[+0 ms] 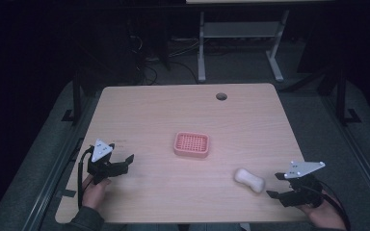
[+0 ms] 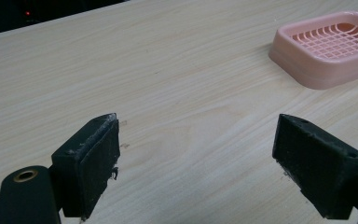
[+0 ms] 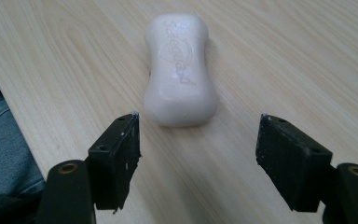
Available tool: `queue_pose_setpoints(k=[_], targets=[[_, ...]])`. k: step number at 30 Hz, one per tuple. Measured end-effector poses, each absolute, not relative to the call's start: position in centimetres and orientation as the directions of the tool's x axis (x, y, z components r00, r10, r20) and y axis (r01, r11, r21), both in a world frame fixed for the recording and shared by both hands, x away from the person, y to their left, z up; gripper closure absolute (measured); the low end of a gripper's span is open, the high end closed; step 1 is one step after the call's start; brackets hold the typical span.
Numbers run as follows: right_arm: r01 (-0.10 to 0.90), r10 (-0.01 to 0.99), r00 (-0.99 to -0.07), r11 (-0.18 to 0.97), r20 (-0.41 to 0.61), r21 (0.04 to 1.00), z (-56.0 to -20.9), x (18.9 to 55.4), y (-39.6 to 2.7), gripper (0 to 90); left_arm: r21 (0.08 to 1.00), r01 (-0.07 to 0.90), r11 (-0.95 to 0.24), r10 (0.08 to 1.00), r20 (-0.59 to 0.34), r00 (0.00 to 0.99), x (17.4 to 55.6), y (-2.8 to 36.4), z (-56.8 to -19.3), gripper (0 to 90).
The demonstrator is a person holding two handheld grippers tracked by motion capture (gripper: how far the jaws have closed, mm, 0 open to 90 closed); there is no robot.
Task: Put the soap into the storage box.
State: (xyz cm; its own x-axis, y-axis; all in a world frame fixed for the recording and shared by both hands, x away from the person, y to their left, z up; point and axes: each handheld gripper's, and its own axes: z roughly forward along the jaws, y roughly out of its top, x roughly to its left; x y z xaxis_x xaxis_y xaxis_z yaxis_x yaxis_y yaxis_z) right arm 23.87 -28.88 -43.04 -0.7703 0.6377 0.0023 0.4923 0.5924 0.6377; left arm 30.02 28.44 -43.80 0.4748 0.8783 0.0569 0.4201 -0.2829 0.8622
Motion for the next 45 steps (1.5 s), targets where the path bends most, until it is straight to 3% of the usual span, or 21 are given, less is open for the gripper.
queue_pose_setpoints(k=[45], targets=[[0.423, 0.533, -0.844, 0.719, -0.048, 0.551, -41.4, 27.6, -23.7, 30.0, 0.864, 0.420, -0.278, 0.881, 0.056, 0.469, 30.0, 28.6, -43.6, 14.1]])
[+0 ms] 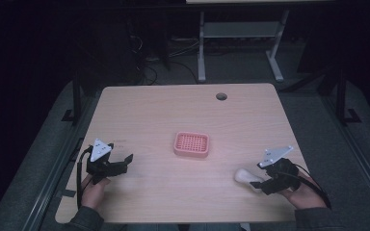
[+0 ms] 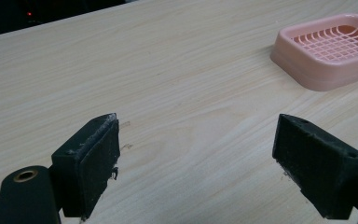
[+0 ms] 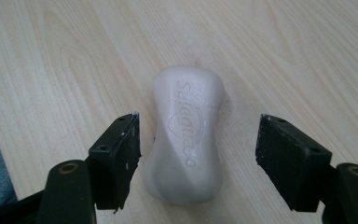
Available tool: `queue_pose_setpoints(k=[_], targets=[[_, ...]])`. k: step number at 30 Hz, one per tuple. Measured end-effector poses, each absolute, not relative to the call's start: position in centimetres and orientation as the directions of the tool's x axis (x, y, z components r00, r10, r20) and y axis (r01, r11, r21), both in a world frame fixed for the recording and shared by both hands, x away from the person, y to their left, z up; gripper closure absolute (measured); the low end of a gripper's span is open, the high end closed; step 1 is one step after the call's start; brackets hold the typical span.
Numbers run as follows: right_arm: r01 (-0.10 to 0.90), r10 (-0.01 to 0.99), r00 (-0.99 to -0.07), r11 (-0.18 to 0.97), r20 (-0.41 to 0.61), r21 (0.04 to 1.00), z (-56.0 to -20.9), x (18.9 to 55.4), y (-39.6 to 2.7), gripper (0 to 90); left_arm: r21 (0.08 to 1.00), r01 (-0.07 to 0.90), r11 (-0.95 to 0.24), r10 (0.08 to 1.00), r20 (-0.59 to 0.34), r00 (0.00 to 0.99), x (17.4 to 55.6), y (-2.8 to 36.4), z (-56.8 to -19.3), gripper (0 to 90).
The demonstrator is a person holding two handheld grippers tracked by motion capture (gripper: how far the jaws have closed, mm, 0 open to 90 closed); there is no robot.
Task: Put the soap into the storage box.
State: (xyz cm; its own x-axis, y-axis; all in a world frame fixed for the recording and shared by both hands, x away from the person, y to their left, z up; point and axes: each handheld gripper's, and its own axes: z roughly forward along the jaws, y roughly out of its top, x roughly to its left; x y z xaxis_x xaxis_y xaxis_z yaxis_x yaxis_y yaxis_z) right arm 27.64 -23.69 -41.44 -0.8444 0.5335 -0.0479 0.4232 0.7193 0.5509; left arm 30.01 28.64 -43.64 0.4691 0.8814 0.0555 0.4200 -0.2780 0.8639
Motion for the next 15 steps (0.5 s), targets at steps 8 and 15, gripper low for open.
queue_pose_setpoints(k=[8, 15], targets=[[0.409, 0.508, -0.860, 0.747, -0.053, 0.524, -42.0, 28.5, -22.5, 30.3, 0.865, 0.419, -0.275, 0.881, 0.053, 0.471, 30.0, 28.6, -43.6, 14.1], [0.420, 0.512, -0.858, 0.752, -0.047, 0.508, -42.6, 28.9, -22.3, 31.2, 0.866, 0.418, -0.275, 0.880, 0.052, 0.472, 30.0, 28.7, -43.6, 14.1]])
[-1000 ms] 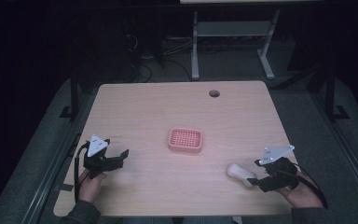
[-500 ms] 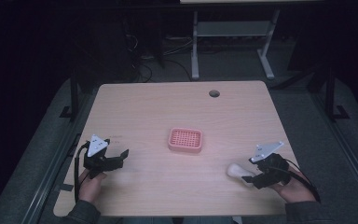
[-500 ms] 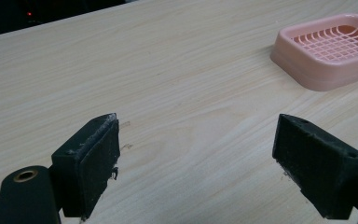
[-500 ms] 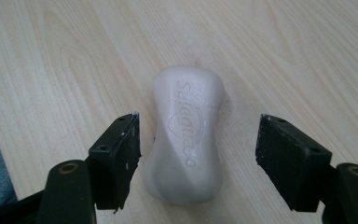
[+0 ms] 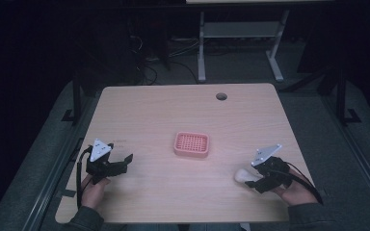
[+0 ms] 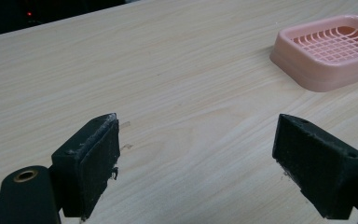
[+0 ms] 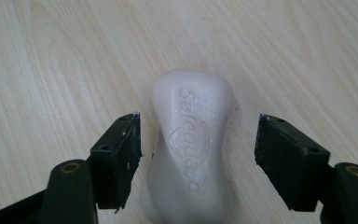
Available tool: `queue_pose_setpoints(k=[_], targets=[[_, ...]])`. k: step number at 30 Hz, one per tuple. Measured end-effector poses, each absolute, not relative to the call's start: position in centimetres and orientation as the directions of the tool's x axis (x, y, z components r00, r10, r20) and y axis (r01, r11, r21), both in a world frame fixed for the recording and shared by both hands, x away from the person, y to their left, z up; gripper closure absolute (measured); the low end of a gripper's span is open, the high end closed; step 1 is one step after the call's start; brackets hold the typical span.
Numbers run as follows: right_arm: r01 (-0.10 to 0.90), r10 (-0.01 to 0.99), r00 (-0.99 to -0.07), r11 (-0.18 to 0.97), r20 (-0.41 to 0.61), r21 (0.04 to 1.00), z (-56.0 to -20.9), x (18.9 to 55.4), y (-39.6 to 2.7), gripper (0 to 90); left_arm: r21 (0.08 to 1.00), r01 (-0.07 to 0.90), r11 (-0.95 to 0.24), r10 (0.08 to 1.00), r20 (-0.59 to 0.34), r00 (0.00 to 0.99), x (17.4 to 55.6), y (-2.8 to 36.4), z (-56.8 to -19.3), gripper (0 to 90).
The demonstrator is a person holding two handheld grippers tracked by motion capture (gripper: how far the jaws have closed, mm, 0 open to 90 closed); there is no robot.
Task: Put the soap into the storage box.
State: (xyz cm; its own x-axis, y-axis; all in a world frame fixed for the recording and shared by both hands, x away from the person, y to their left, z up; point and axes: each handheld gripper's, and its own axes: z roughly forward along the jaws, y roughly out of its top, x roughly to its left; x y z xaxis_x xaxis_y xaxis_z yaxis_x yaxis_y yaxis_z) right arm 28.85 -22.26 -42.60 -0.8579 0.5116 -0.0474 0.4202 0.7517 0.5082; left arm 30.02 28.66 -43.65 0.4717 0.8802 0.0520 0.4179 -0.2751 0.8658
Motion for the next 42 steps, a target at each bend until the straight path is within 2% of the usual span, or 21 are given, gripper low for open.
queue_pose_setpoints(k=[6, 19, 32, 42], targets=[[0.451, 0.533, -0.846, 0.739, -0.024, 0.500, -43.8, 28.7, -22.0, 33.2, 0.866, 0.418, -0.275, 0.880, 0.052, 0.471, 30.0, 28.7, -43.6, 14.0], [0.440, 0.523, -0.851, 0.751, -0.036, 0.492, -45.0, 28.7, -21.7, 41.5, 0.862, 0.423, -0.279, 0.880, 0.054, 0.472, 30.0, 28.6, -43.7, 14.1], [0.459, 0.537, -0.843, 0.739, -0.021, 0.493, -45.2, 28.8, -21.8, 43.7, 0.865, 0.418, -0.276, 0.880, 0.053, 0.471, 30.0, 28.6, -43.7, 14.1], [0.482, 0.548, -0.836, 0.708, 0.029, 0.517, -45.5, 29.0, -22.3, 45.7, 0.864, 0.421, -0.276, 0.881, 0.053, 0.470, 30.1, 28.7, -43.7, 14.1]])
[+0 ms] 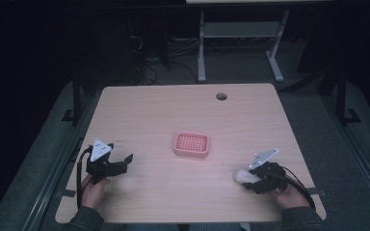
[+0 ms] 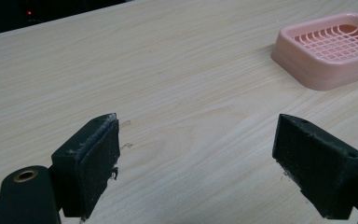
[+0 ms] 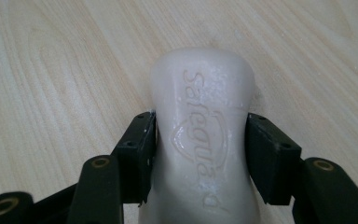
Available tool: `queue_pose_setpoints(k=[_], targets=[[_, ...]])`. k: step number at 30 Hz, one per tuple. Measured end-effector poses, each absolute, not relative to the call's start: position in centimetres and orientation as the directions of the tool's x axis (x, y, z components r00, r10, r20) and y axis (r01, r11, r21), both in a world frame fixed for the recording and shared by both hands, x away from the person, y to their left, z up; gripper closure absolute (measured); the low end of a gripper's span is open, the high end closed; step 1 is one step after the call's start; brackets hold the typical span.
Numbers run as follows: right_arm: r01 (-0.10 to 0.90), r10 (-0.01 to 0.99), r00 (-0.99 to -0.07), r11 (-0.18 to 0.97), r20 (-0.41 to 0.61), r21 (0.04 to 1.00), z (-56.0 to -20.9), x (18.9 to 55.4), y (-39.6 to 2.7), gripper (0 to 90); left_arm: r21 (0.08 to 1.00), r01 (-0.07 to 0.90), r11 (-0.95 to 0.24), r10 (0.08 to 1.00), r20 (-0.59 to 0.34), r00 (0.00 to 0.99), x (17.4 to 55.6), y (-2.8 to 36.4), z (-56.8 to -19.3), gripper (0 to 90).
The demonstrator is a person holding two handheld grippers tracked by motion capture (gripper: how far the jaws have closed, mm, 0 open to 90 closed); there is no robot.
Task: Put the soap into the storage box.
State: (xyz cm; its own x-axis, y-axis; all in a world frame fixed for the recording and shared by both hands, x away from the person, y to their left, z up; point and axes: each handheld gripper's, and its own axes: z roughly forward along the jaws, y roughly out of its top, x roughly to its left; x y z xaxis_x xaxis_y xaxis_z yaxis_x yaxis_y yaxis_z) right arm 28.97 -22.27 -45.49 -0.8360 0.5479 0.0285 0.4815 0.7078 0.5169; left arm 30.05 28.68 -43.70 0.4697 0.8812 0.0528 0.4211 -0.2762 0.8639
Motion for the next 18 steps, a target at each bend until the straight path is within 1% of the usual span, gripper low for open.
queue_pose_setpoints(k=[18], targets=[[0.482, 0.552, -0.834, 0.702, 0.028, 0.524, -45.50, 28.86, -22.35, 47.3, 0.865, 0.419, -0.276, 0.881, 0.054, 0.469, 30.05, 28.69, -43.67, 14.1]])
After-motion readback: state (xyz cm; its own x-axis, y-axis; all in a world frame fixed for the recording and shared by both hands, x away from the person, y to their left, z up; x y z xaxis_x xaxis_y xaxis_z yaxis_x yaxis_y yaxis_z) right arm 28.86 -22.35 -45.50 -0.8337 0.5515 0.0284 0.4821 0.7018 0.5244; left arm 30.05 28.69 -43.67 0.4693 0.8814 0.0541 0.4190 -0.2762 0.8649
